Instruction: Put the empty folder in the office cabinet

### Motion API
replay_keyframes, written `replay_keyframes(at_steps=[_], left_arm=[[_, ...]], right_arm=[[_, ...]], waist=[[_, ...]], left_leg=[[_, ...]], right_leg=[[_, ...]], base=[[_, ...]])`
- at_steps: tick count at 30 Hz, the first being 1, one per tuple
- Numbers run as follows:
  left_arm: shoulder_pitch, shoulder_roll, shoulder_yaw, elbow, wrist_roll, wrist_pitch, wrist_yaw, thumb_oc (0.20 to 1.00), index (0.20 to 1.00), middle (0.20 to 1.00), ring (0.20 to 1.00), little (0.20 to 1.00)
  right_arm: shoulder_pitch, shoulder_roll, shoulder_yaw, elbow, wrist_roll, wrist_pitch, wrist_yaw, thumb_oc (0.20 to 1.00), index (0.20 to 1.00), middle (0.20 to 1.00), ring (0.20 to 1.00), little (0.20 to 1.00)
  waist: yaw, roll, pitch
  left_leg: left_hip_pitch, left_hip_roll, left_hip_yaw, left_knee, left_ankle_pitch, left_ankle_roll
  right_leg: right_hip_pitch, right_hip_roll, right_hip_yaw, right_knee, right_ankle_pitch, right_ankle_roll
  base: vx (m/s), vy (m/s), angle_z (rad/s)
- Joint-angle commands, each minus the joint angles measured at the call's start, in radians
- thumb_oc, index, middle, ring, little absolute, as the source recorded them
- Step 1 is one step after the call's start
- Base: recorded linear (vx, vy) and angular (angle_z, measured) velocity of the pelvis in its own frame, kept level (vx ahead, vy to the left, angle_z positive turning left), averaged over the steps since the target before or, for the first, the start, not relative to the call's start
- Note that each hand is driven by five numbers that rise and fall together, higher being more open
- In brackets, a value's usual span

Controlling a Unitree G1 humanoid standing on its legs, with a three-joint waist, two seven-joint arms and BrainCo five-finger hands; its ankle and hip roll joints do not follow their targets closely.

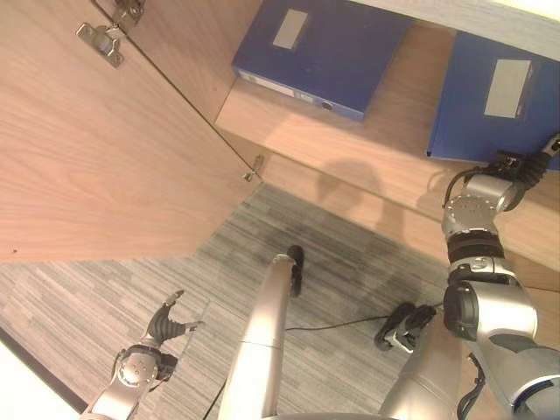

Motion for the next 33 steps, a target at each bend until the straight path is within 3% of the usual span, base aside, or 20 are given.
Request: replay_keyframes(at_steps=[1,9,17,19,20,21,22,24,26,27,30,33], left_arm=[[0.018,0.048,-0.030,0.027,0.030,-0.025,0.018,1.000,1.000,1.000,1.000,1.000],[0.022,0.042,-0.038,0.034,0.036,-0.031,0.005,1.000,1.000,1.000,1.000,1.000],[0.028,0.049,-0.027,0.029,-0.003,-0.036,-0.022,1.000,1.000,1.000,1.000,1.000],[0.035,0.060,-0.018,0.026,-0.011,-0.036,-0.042,1.000,1.000,1.000,1.000,1.000],[0.049,0.068,-0.010,0.015,-0.011,-0.037,-0.064,1.000,1.000,1.000,1.000,1.000],[0.050,0.065,-0.008,0.014,-0.011,-0.036,-0.064,1.000,1.000,1.000,1.000,1.000],[0.072,0.078,-0.002,-0.004,-0.008,-0.041,-0.081,1.000,1.000,1.000,1.000,1.000],[0.106,0.085,0.007,-0.031,-0.012,-0.046,-0.098,1.000,1.000,1.000,1.000,1.000],[0.122,0.081,0.011,-0.043,-0.010,-0.043,-0.106,1.000,1.000,1.000,1.000,1.000],[0.134,0.083,0.014,-0.045,-0.012,-0.044,-0.114,1.000,1.000,1.000,1.000,1.000],[0.147,0.061,0.039,-0.045,-0.005,-0.035,-0.116,1.000,1.000,1.000,1.000,1.000],[0.177,0.032,0.111,-0.055,0.043,-0.025,-0.137,1.000,1.000,1.000,1.000,1.000]], right_arm=[[-0.037,-0.024,0.006,-0.050,0.009,-0.024,0.045,1.000,1.000,1.000,1.000,1.000],[-0.028,0.005,0.024,-0.085,0.055,-0.019,0.122,1.000,1.000,1.000,1.000,1.000],[-0.052,-0.098,0.212,0.053,-0.101,0.181,0.137,1.000,1.000,1.000,1.000,1.000],[-0.048,-0.151,0.310,0.102,-0.224,0.291,0.142,1.000,1.000,1.000,1.000,1.000],[-0.064,-0.202,0.411,0.155,-0.360,0.399,0.163,1.000,1.000,1.000,1.000,1.000],[-0.070,-0.202,0.414,0.158,-0.361,0.401,0.163,1.000,1.000,1.000,1.000,1.000],[-0.089,-0.244,0.509,0.207,-0.503,0.484,0.192,1.000,1.000,1.000,1.000,1.000],[-0.130,-0.285,0.609,0.276,-0.668,0.554,0.224,1.000,1.000,1.000,1.000,1.000],[-0.156,-0.296,0.654,0.308,-0.743,0.579,0.235,1.000,1.000,1.000,1.000,1.000],[-0.180,-0.319,0.747,0.361,-0.954,0.628,0.247,1.000,1.000,1.000,1.000,1.000],[-0.219,-0.350,0.918,0.353,-1.341,0.672,0.272,1.000,1.000,1.000,1.000,1.000],[-0.183,-0.437,0.968,0.237,-1.582,0.702,0.295,1.000,1.000,1.000,1.000,1.000]], waist=[[0.015,0.028,0.005],[0.014,0.033,0.012],[0.010,0.017,0.020],[0.005,0.005,0.022],[0.000,-0.002,0.022],[-0.002,0.000,0.022],[-0.005,-0.009,0.021],[-0.013,-0.014,0.020],[-0.020,-0.014,0.020],[-0.024,-0.022,0.020],[-0.035,-0.032,0.020],[-0.045,-0.038,0.009]], left_leg=[[0.016,0.001,-0.032,0.093,-0.194,0.065],[0.019,0.009,-0.030,0.097,-0.194,0.063],[0.015,0.025,-0.026,0.094,-0.183,0.056],[0.011,0.030,-0.026,0.097,-0.180,0.055],[0.006,0.035,-0.025,0.100,-0.182,0.053],[0.004,0.034,-0.025,0.098,-0.177,0.054],[0.001,0.037,-0.024,0.097,-0.175,0.054],[-0.004,0.041,-0.022,0.095,-0.174,0.053],[-0.006,0.042,-0.022,0.091,-0.173,0.052],[-0.007,0.046,-0.021,0.080,-0.169,0.050],[-0.007,0.048,-0.021,0.060,-0.167,0.046],[-0.003,0.043,-0.023,0.028,-0.153,0.043]], right_leg=[[-0.031,0.002,0.024,-0.124,0.112,-0.021],[-0.030,-0.001,0.022,-0.123,0.115,-0.017],[-0.033,0.001,0.015,-0.137,0.135,-0.017],[-0.039,0.001,0.015,-0.137,0.139,-0.020],[-0.046,0.002,0.016,-0.136,0.144,-0.021],[-0.048,0.002,0.016,-0.139,0.147,-0.023],[-0.053,0.003,0.016,-0.144,0.155,-0.024],[-0.058,0.006,0.015,-0.154,0.165,-0.024],[-0.059,0.009,0.014,-0.161,0.169,-0.024],[-0.059,0.011,0.009,-0.175,0.178,-0.022],[-0.053,0.019,0.002,-0.197,0.185,-0.019],[-0.046,0.018,-0.010,-0.223,0.195,-0.014]], base=[[0.00,0.000,0.00],[0.00,0.000,0.00],[0.00,0.000,0.00],[0.00,0.000,0.00],[-0.03,0.013,-0.04],[-0.04,0.028,-0.06],[-0.04,0.038,-0.09],[-0.04,0.046,-0.09],[-0.04,0.027,-0.08],[-0.05,0.020,-0.11],[-0.04,0.000,-0.13],[-0.03,-0.019,0.05]])
